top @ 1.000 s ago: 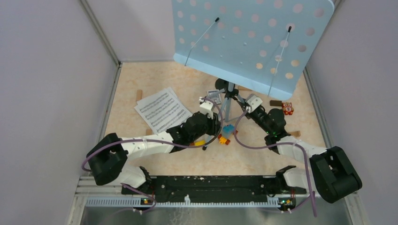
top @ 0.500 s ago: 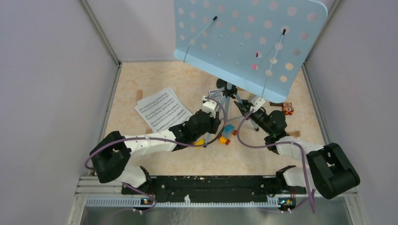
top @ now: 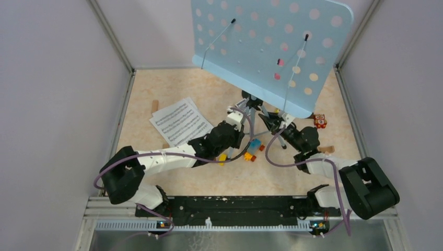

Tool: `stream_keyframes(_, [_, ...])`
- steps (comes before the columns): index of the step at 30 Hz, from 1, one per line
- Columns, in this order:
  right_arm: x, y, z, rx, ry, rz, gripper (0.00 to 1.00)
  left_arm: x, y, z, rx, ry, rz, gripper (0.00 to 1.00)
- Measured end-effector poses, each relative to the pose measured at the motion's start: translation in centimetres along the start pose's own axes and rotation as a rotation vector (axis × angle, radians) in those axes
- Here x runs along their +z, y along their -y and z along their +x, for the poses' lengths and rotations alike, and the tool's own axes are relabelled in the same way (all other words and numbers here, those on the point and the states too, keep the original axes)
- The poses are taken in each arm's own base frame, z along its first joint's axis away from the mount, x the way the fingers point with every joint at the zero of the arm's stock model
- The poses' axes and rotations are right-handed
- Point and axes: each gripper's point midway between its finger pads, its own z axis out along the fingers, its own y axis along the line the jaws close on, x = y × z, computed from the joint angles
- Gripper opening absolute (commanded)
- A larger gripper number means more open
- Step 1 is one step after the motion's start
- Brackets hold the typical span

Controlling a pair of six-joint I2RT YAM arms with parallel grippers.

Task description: Pack up the instrument practice props

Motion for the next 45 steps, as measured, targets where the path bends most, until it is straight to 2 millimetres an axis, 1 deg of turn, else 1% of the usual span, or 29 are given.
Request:
stream_keyframes(7, [-0.3, -1.5, -1.4, 0.012, 0.076, -0.032, 0.0, -0.5, -0.2, -0.1, 0.027, -0.011, 0.013, 0.0])
stream_keyframes(9, [-0.5, -1.8, -1.6, 0.018, 0.088, -0.033, 0.0, -0.6, -0.1, 0.0, 0.034, -0.015, 0.021, 0.0])
stream_keyframes(16, [-1.4, -1.8, -1.5, 0.024, 0.107, 0.002, 0.0, -0.7, 0.3, 0.2, 0.054, -0.024, 0.054, 0.0])
stream_keyframes(21, [-1.6, -1.8, -1.5, 0.025, 0.112, 0.017, 0.0, -0.9, 0.4, 0.2, 0.057, -0.024, 0.059, 0.0])
stream_keyframes(26, [-1.4, -2.5, -1.2, 0.017, 0.103, -0.013, 0.0, -2.1, -0.1, 0.9, 0.061, -0.03, 0.037, 0.0])
stream_keyframes(30, [-0.5, -3.2, -1.0, 0.019, 0.11, -0.061, 0.0, -3.1, -0.6, 1.2, 0.062, -0.033, -0.009, 0.0])
stream_keyframes(33, [0.5, -3.5, -0.9, 0.023, 0.123, -0.089, 0.0, -3.5, -0.9, 1.2, 0.063, -0.028, -0.048, 0.0])
stream_keyframes(39, [2.6, -3.8, -0.4, 0.029, 0.141, -0.134, 0.0, -3.7, -1.8, 1.2, 0.053, -0.018, -0.117, 0.0])
stream_keyframes(45, [4.3, -4.0, -0.8, 0.017, 0.17, -0.174, 0.0, -3.9, -2.8, 1.1, 0.042, -0.003, -0.183, 0.0])
